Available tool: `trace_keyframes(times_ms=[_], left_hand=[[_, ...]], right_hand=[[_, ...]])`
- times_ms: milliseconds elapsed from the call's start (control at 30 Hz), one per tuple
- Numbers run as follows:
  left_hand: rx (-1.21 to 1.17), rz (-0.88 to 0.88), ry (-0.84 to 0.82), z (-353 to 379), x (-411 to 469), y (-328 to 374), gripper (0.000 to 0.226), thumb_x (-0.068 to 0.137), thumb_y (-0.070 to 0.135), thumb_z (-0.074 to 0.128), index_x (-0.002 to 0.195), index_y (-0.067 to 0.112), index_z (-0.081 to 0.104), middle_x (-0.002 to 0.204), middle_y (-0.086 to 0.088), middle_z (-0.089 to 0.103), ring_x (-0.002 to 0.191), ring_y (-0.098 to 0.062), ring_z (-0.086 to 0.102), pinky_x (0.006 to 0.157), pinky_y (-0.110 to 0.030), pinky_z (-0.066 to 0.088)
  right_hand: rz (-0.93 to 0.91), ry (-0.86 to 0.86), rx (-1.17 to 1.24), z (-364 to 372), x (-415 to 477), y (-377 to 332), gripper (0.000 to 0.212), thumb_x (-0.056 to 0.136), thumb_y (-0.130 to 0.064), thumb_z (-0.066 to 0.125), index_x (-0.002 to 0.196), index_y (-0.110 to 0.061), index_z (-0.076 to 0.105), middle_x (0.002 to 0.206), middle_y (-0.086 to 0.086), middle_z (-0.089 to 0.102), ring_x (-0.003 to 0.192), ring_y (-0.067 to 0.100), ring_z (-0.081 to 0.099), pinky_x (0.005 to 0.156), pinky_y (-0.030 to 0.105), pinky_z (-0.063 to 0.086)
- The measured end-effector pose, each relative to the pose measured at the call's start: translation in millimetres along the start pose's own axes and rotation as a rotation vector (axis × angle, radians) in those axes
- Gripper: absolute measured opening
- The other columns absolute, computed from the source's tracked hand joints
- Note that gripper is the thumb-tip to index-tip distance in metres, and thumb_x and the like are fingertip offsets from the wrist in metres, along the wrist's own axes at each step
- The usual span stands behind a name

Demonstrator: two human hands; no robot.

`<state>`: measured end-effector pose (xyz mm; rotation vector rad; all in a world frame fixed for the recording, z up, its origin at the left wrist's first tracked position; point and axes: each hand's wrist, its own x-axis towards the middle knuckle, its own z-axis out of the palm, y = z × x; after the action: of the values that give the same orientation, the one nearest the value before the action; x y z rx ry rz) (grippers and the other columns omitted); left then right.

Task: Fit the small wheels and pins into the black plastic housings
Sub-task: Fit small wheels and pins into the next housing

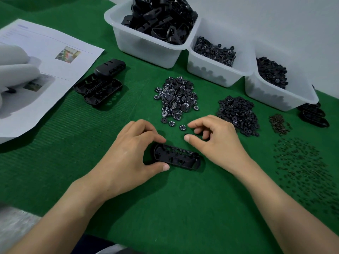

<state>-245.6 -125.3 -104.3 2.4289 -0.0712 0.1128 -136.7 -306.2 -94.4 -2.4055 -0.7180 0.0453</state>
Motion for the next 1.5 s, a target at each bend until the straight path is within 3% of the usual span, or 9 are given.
trace_keyframes(times_ms=[167, 267, 400, 567, 767, 1100, 1300, 1433, 1500], left_hand=[[-0.004, -0.003, -0.002, -0.4, 0.3, 2.2, 0.050, 0.065, 0.049, 0.069, 0.108, 0.025, 0.059, 0.106, 0.011, 0.044, 0.101, -0.004, 0.037, 0.089, -0.005, 0.023], [0.003, -0.006, 0.000, -0.5, 0.5, 2.5, 0.050, 0.065, 0.049, 0.069, 0.108, 0.025, 0.059, 0.107, 0.011, 0.044, 0.102, -0.004, 0.037, 0.089, -0.010, 0.024], [0.002, -0.007, -0.001, -0.7, 0.8, 3.0, 0.049, 0.065, 0.050, 0.065, 0.107, 0.025, 0.059, 0.106, 0.010, 0.045, 0.101, -0.005, 0.037, 0.090, -0.004, 0.022], [0.011, -0.003, 0.001, -0.3, 1.0, 3.2, 0.045, 0.066, 0.049, 0.067, 0.104, 0.025, 0.060, 0.104, 0.010, 0.046, 0.100, -0.006, 0.039, 0.087, -0.014, 0.026], [0.017, 0.006, 0.013, 1.7, 1.5, 0.7, 0.045, 0.065, 0.050, 0.065, 0.101, 0.024, 0.062, 0.102, 0.009, 0.047, 0.097, -0.006, 0.038, 0.086, -0.009, 0.027], [0.022, 0.006, 0.017, 2.1, 1.6, -0.7, 0.044, 0.064, 0.051, 0.065, 0.099, 0.024, 0.062, 0.101, 0.011, 0.047, 0.095, -0.006, 0.038, 0.086, -0.010, 0.029], [0.033, 0.003, 0.016, 2.6, 2.1, -1.0, 0.046, 0.064, 0.050, 0.067, 0.101, 0.023, 0.062, 0.102, 0.010, 0.048, 0.096, -0.006, 0.038, 0.086, -0.007, 0.027], [0.031, 0.007, 0.004, 1.7, 2.1, -0.2, 0.045, 0.064, 0.052, 0.065, 0.100, 0.025, 0.062, 0.101, 0.010, 0.047, 0.097, -0.008, 0.039, 0.084, -0.014, 0.028], [0.021, 0.007, -0.003, 1.3, 2.0, 0.4, 0.044, 0.065, 0.052, 0.064, 0.102, 0.027, 0.060, 0.102, 0.011, 0.046, 0.099, -0.006, 0.038, 0.086, -0.010, 0.027]], right_hand=[[-0.016, -0.026, -0.061, -0.1, 3.1, -4.3, 0.015, 0.070, -0.025, 0.076, 0.081, -0.021, 0.067, 0.078, -0.010, 0.057, 0.063, -0.001, 0.046, 0.067, 0.019, 0.037], [-0.019, -0.038, -0.045, -2.2, -0.9, -2.3, 0.013, 0.070, -0.022, 0.076, 0.078, -0.025, 0.066, 0.077, -0.013, 0.055, 0.066, 0.000, 0.047, 0.063, 0.009, 0.035], [-0.030, -0.040, -0.033, -2.3, -1.9, -1.6, 0.010, 0.072, -0.014, 0.074, 0.075, -0.021, 0.068, 0.074, -0.017, 0.052, 0.065, -0.004, 0.046, 0.061, 0.006, 0.035], [-0.195, -0.085, 0.065, -5.2, -9.5, -13.1, 0.006, 0.072, -0.014, 0.072, 0.075, -0.016, 0.067, 0.078, -0.005, 0.059, 0.072, 0.006, 0.054, 0.065, 0.018, 0.041], [-0.339, -0.236, -0.026, -1.4, -12.0, -27.7, 0.009, 0.074, -0.015, 0.072, 0.083, -0.012, 0.070, 0.084, 0.001, 0.059, 0.080, 0.018, 0.057, 0.072, 0.039, 0.047], [-0.246, -0.238, -0.124, -0.9, -8.8, -40.1, 0.005, 0.072, -0.019, 0.067, 0.071, -0.021, 0.062, 0.073, -0.006, 0.056, 0.069, 0.016, 0.053, 0.065, 0.039, 0.047], [-0.328, -0.267, -0.246, -1.5, -9.6, -47.6, 0.003, 0.078, -0.020, 0.064, 0.079, -0.018, 0.066, 0.082, -0.001, 0.059, 0.076, 0.021, 0.056, 0.068, 0.039, 0.048], [-0.264, -0.318, -0.184, -11.2, 1.9, -40.3, 0.007, 0.077, -0.024, 0.070, 0.084, -0.024, 0.071, 0.083, -0.007, 0.064, 0.077, 0.010, 0.059, 0.072, 0.029, 0.049], [-0.146, -0.180, -0.108, -20.0, 12.8, -26.6, 0.008, 0.081, -0.019, 0.068, 0.087, -0.022, 0.072, 0.077, -0.016, 0.063, 0.069, -0.009, 0.056, 0.067, 0.005, 0.042]])
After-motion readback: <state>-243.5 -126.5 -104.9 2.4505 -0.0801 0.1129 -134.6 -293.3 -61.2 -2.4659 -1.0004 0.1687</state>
